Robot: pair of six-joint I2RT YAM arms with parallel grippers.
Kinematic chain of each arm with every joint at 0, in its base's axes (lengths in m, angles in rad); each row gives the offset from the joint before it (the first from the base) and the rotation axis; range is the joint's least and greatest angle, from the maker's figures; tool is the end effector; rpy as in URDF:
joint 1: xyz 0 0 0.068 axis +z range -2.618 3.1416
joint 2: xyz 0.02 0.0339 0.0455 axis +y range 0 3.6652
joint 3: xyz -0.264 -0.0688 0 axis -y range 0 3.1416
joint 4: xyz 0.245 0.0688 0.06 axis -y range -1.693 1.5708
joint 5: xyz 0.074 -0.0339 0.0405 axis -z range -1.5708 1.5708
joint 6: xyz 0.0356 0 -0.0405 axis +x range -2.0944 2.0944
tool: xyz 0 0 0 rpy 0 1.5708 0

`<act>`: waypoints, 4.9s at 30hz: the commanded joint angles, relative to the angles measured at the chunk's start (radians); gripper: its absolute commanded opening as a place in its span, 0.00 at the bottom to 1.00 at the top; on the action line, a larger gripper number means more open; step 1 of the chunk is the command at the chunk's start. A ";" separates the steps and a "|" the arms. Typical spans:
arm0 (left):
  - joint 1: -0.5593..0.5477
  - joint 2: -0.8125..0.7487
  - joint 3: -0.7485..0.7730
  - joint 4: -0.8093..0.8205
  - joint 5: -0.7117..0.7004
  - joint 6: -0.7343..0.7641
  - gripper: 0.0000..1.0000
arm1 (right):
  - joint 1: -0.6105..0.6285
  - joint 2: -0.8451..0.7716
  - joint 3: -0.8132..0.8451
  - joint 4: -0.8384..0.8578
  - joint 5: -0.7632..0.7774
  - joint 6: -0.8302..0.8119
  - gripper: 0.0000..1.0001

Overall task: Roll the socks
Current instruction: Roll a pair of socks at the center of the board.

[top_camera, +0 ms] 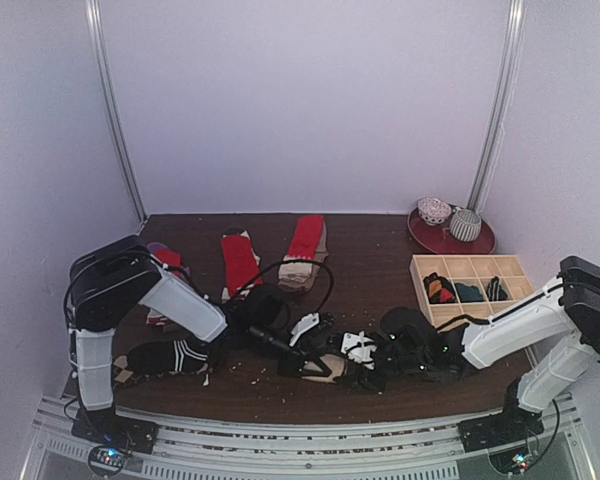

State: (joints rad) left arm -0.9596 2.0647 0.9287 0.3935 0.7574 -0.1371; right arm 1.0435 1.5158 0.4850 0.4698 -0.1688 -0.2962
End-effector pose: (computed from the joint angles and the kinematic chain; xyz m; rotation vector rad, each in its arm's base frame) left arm 0.1959 -0.3223 0.0815 1.3743 2.0777 -1.3955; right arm 0.1334 0.2409 0.1398 -1.4361 1.6488 0.6126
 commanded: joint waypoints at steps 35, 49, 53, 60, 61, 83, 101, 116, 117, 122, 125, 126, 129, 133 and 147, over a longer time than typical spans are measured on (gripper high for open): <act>-0.001 0.139 -0.048 -0.495 -0.125 0.034 0.02 | -0.080 0.122 0.041 -0.079 -0.122 0.206 0.26; 0.007 -0.208 -0.015 -0.246 -0.338 0.148 0.98 | -0.168 0.241 0.003 -0.054 -0.317 0.477 0.22; 0.005 -0.358 -0.137 -0.090 -0.389 0.172 0.98 | -0.188 0.260 0.024 -0.094 -0.370 0.514 0.22; 0.004 -0.561 -0.453 0.293 -0.292 0.206 0.98 | -0.241 0.307 0.059 -0.181 -0.483 0.558 0.22; 0.002 -0.546 -0.461 0.323 -0.273 0.204 0.98 | -0.244 0.312 0.061 -0.187 -0.487 0.557 0.22; -0.007 -0.243 -0.413 0.640 -0.209 0.178 0.87 | -0.269 0.332 0.114 -0.271 -0.476 0.494 0.23; -0.065 -0.010 -0.215 0.285 -0.199 0.122 0.66 | -0.278 0.339 0.135 -0.297 -0.540 0.485 0.23; -0.100 0.043 -0.169 -0.061 -0.243 0.064 0.00 | -0.307 0.357 0.230 -0.434 -0.598 0.447 0.24; -0.100 0.052 -0.159 -0.111 -0.246 0.042 0.00 | -0.308 0.344 0.241 -0.443 -0.586 0.444 0.25; -0.099 0.117 -0.173 -0.172 -0.169 -0.073 0.00 | -0.309 0.194 0.271 -0.443 -0.427 0.402 0.35; -0.099 0.135 -0.210 -0.145 -0.153 -0.124 0.00 | -0.301 0.042 0.242 -0.374 -0.318 0.366 0.40; -0.099 0.140 -0.215 -0.148 -0.154 -0.133 0.00 | -0.290 -0.001 0.227 -0.352 -0.281 0.343 0.42; -0.099 0.152 -0.221 -0.154 -0.148 -0.148 0.00 | -0.231 -0.114 0.157 -0.257 -0.186 0.257 0.50; -0.097 0.160 -0.214 -0.180 -0.143 -0.153 0.00 | -0.120 -0.166 0.060 -0.148 -0.044 0.173 0.58; -0.090 0.168 -0.183 -0.247 -0.152 -0.138 0.00 | 0.079 -0.214 -0.081 -0.031 0.235 0.399 0.66</act>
State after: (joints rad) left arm -1.0199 2.0823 0.8272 0.7033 0.6250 -0.2417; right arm 1.1023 1.3174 0.4259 0.3782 -0.0498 0.0334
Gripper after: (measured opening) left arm 0.123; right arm 0.658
